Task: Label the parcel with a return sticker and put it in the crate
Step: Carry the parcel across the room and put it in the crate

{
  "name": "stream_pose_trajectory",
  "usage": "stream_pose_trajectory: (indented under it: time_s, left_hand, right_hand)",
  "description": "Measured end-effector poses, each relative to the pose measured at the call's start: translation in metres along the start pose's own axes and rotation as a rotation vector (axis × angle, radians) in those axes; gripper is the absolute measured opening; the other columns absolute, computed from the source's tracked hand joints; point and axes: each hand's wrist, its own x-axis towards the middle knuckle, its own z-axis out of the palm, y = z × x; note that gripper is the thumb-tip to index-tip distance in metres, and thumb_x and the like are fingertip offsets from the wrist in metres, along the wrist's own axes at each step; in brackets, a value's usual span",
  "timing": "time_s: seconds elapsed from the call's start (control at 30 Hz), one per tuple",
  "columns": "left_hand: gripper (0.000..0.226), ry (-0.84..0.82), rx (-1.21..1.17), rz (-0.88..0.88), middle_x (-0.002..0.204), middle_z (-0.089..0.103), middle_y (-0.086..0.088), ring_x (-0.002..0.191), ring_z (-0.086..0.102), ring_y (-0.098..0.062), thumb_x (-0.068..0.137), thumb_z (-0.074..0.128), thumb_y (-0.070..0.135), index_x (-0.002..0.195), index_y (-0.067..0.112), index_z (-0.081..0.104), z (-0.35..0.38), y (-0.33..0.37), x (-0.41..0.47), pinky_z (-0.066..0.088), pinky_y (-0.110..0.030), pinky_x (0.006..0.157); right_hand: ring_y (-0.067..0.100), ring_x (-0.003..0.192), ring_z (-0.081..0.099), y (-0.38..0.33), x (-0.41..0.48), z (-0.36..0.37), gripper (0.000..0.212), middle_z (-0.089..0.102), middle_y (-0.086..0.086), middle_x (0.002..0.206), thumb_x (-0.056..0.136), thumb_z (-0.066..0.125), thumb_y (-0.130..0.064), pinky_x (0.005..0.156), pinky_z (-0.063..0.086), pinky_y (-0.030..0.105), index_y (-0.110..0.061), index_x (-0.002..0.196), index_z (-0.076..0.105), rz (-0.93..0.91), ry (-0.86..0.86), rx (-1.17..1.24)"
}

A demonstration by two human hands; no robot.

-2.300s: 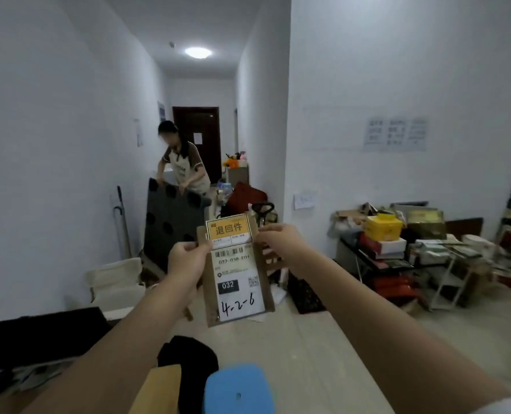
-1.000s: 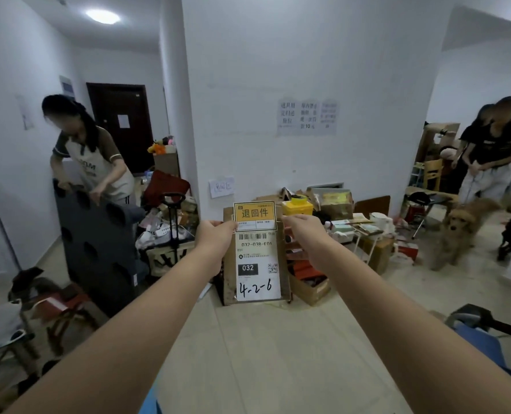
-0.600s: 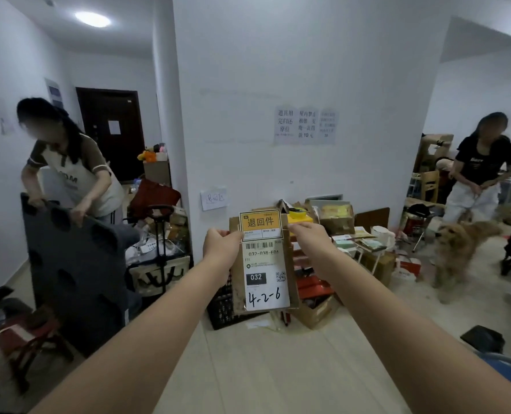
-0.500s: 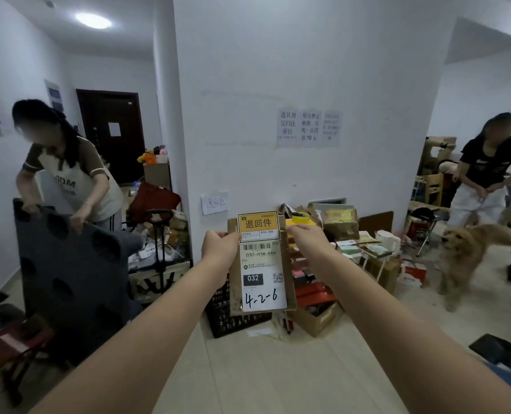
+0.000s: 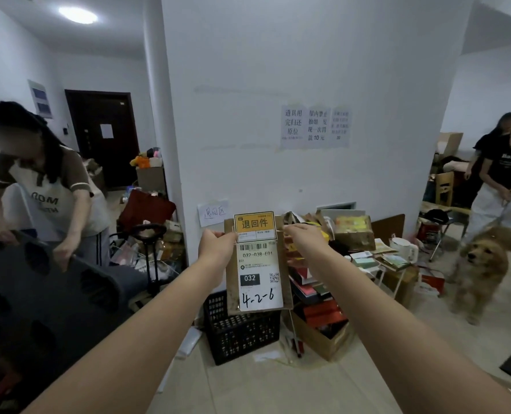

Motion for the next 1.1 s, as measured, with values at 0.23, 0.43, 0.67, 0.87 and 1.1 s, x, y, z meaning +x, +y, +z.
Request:
stream_pose_trajectory:
  time_s: [0.23,0.43,0.67,0.87,1.1]
  left_hand:
    - [0.019,0.035,-0.002,-0.018,0.086,0.062,-0.006,0.073,0.059,-0.016,0.092,0.055,0.022,0.104,0.011,0.044,0.032,-0.008,0.082,0.043,-0.029,0.057]
    - [0.018,0.09,-0.023,-0.041,0.085,0.062,-0.006,0.069,0.059,-0.016,0.092,0.055,0.019,0.104,0.01,0.045,0.072,-0.004,0.171,0.042,-0.03,0.054]
    - [0.013,0.175,-0.044,-0.009,0.076,0.059,-0.002,0.064,0.056,-0.012,0.094,0.055,0.016,0.103,0.008,0.048,0.132,0.017,0.277,0.039,-0.027,0.051]
    - [0.021,0.228,-0.059,-0.043,0.086,0.063,-0.006,0.067,0.06,-0.016,0.093,0.055,0.017,0.11,0.009,0.045,0.157,0.008,0.349,0.04,-0.027,0.051]
    - [0.025,0.252,-0.058,-0.08,0.091,0.066,-0.009,0.068,0.063,-0.018,0.092,0.056,0.017,0.113,0.008,0.047,0.17,-0.011,0.432,0.044,-0.028,0.051]
  right_hand:
    - [0.01,0.071,0.052,0.013,0.099,0.006,0.022,0.057,-0.003,0.091,0.097,0.047,-0.023,0.06,0.049,0.027,-0.016,0.115,0.058,0.029,-0.018,0.005]
    - [0.017,0.075,0.058,0.016,0.206,0.002,0.019,0.062,0.0,0.095,0.096,0.048,-0.02,0.056,0.049,0.029,-0.014,0.108,0.061,0.054,-0.101,0.023]
    - [0.018,0.072,0.06,-0.001,0.344,-0.009,0.024,0.066,0.007,0.109,0.094,0.049,-0.019,0.058,0.05,0.026,-0.012,0.115,0.061,0.016,-0.185,-0.005]
    - [0.017,0.074,0.062,0.002,0.425,-0.008,0.019,0.066,0.002,0.09,0.094,0.048,-0.014,0.051,0.049,0.023,-0.013,0.108,0.06,0.035,-0.3,-0.034]
    - [0.015,0.066,0.06,0.02,0.511,0.01,0.025,0.066,-0.001,0.089,0.094,0.047,-0.014,0.044,0.046,0.02,-0.013,0.114,0.061,0.077,-0.322,-0.033]
